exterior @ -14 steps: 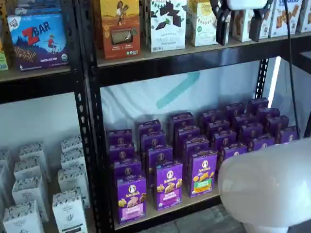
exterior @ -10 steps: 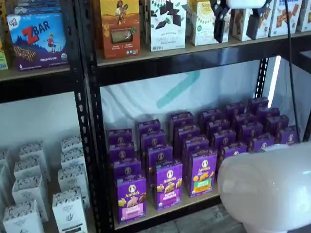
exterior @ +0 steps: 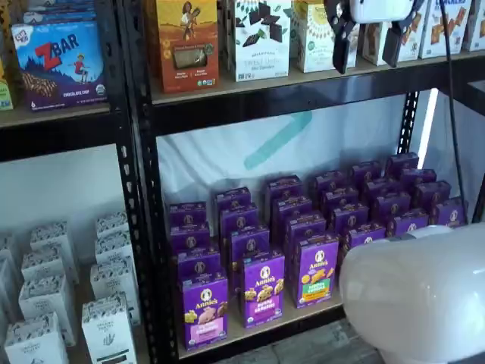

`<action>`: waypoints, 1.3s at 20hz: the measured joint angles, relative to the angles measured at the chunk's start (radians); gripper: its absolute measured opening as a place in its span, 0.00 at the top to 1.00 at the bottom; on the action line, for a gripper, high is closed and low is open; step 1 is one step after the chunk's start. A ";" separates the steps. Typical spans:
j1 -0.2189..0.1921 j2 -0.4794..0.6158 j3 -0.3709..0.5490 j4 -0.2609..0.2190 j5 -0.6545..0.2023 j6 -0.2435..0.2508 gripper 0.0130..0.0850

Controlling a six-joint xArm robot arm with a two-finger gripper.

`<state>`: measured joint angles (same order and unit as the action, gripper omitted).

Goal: Pick up the purple box with a pink patch in the middle, on the bottom shelf, the first box from the left

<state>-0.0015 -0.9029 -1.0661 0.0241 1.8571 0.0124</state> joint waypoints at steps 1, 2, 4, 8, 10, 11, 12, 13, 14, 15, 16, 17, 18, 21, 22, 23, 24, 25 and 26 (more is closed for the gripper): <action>-0.002 0.001 0.007 0.001 -0.005 -0.001 0.00; -0.005 0.002 0.015 0.004 -0.010 -0.004 0.00; -0.006 0.003 0.028 0.004 -0.019 -0.005 0.00; -0.009 0.007 0.075 0.011 -0.047 -0.006 0.00; 0.001 0.001 0.108 0.006 -0.074 0.001 0.00; 0.007 -0.003 0.127 0.003 -0.090 0.006 0.00; 0.011 -0.005 0.145 0.003 -0.104 0.010 0.00; 0.015 -0.007 0.161 0.003 -0.116 0.013 0.00; 0.019 -0.010 0.179 0.001 -0.130 0.018 0.00; 0.023 -0.014 0.200 0.001 -0.148 0.021 0.00; 0.024 -0.017 0.219 0.003 -0.164 0.022 0.00; 0.026 -0.019 0.240 0.004 -0.181 0.025 0.00; 0.028 -0.021 0.259 0.006 -0.197 0.027 0.00; 0.040 -0.034 0.327 0.007 -0.265 0.037 0.00; 0.046 -0.037 0.350 0.007 -0.290 0.042 0.00; 0.051 -0.038 0.370 0.007 -0.311 0.047 0.00; 0.056 -0.038 0.390 0.006 -0.330 0.051 0.00; 0.063 -0.035 0.408 0.002 -0.349 0.058 0.00; 0.070 -0.031 0.430 -0.004 -0.370 0.066 0.00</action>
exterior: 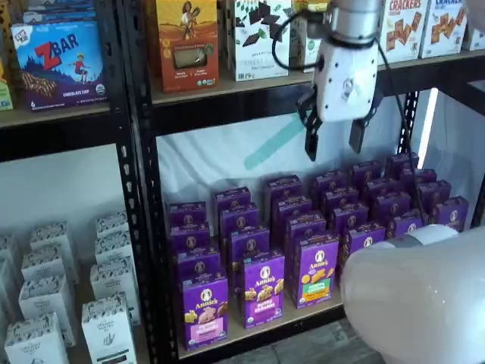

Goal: Pick up the purple box with a pink patch in the middle, on the bottom shelf, the first box from the left

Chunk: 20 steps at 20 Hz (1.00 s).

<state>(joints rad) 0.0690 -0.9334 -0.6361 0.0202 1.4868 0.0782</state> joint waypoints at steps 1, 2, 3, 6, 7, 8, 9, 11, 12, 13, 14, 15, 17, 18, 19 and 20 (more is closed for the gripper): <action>0.007 0.004 0.018 -0.007 -0.020 0.007 0.00; 0.015 0.009 0.040 -0.017 -0.046 0.017 0.00; 0.023 0.015 0.064 -0.028 -0.076 0.027 0.00; 0.038 0.029 0.119 -0.042 -0.150 0.046 0.00; 0.042 0.034 0.139 -0.045 -0.178 0.051 0.00; 0.049 0.043 0.165 -0.053 -0.213 0.061 0.00; 0.053 0.053 0.185 -0.055 -0.240 0.067 0.00; 0.061 0.072 0.215 -0.060 -0.287 0.079 0.00; 0.062 0.080 0.232 -0.058 -0.316 0.080 0.00; 0.061 0.086 0.250 -0.049 -0.347 0.077 0.00; 0.060 0.095 0.265 -0.042 -0.378 0.074 0.00; 0.060 0.104 0.279 -0.034 -0.407 0.071 0.00; 0.064 0.124 0.309 -0.025 -0.475 0.070 0.00; 0.067 0.145 0.320 -0.027 -0.508 0.075 0.00; 0.070 0.164 0.323 -0.029 -0.524 0.078 0.00; 0.072 0.187 0.323 -0.031 -0.537 0.082 0.00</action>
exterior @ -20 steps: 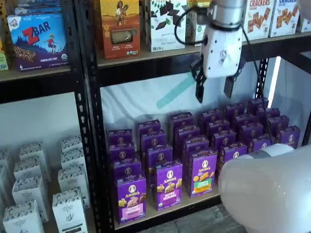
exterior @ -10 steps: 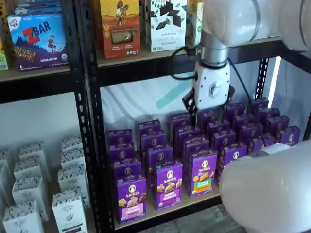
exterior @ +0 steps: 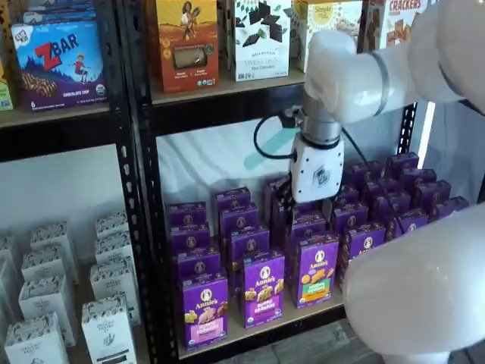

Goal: Pick up the purple box with a pink patch in the middle, on the bottom shelf, the first box from the left

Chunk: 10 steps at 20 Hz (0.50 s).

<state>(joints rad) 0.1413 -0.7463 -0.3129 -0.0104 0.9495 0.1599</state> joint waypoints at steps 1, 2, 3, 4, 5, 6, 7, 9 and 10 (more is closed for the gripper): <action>0.003 0.022 -0.001 -0.001 -0.010 0.004 0.00; 0.006 0.043 0.000 -0.003 -0.026 0.008 0.00; 0.009 0.060 0.006 -0.003 -0.049 0.011 0.00; 0.012 0.073 0.012 -0.001 -0.072 0.013 0.00; 0.015 0.088 0.020 0.003 -0.101 0.013 0.00; 0.020 0.106 0.027 0.011 -0.131 0.012 0.00; 0.024 0.123 0.032 0.021 -0.155 0.009 0.00; 0.034 0.166 0.035 0.047 -0.194 0.000 0.00; 0.040 0.190 0.034 0.049 -0.208 0.004 0.00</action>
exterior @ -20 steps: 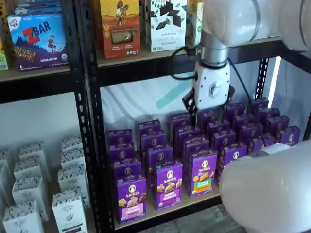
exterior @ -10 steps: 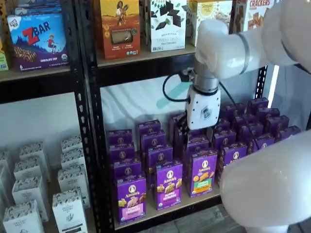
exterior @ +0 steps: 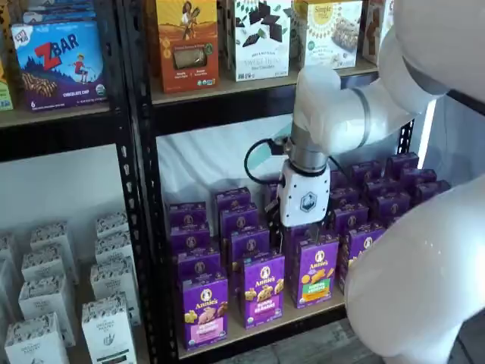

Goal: Pick up the purple box with a pink patch in the middle, on the bottom shelf, the first box from the left

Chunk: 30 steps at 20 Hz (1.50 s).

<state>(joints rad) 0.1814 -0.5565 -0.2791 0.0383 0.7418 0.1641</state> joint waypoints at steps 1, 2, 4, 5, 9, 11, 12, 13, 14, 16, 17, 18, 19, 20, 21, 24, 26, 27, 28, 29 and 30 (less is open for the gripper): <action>0.006 0.023 -0.001 -0.007 -0.014 0.011 0.00; 0.012 0.048 -0.002 -0.020 -0.034 0.026 0.00; 0.018 0.084 0.009 -0.001 -0.096 0.015 0.00; 0.023 0.112 0.011 -0.019 -0.130 0.034 0.00; 0.027 0.217 -0.004 0.010 -0.206 0.012 0.00; 0.030 0.265 -0.012 0.010 -0.243 0.013 0.00; 0.033 0.286 -0.016 0.027 -0.258 -0.001 0.00; 0.036 0.312 -0.024 0.039 -0.274 -0.008 0.00; 0.038 0.337 -0.032 0.034 -0.289 -0.002 0.00; 0.043 0.382 -0.048 0.013 -0.319 0.021 0.00; 0.045 0.406 -0.058 0.001 -0.333 0.033 0.00; 0.047 0.426 -0.068 -0.011 -0.341 0.046 0.00; 0.049 0.447 -0.080 -0.024 -0.346 0.060 0.00; 0.051 0.466 -0.091 -0.031 -0.350 0.068 0.00; 0.054 0.485 -0.100 -0.036 -0.364 0.075 0.00; 0.058 0.537 -0.137 -0.073 -0.366 0.113 0.00; 0.062 0.573 -0.167 -0.090 -0.355 0.134 0.00; 0.066 0.596 -0.185 -0.091 -0.348 0.138 0.00; 0.069 0.612 -0.194 -0.086 -0.356 0.137 0.00; 0.073 0.629 -0.204 -0.085 -0.364 0.139 0.00; 0.077 0.645 -0.216 -0.083 -0.366 0.142 0.00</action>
<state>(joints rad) 0.2586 0.0888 -0.4947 -0.0451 0.3754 0.3062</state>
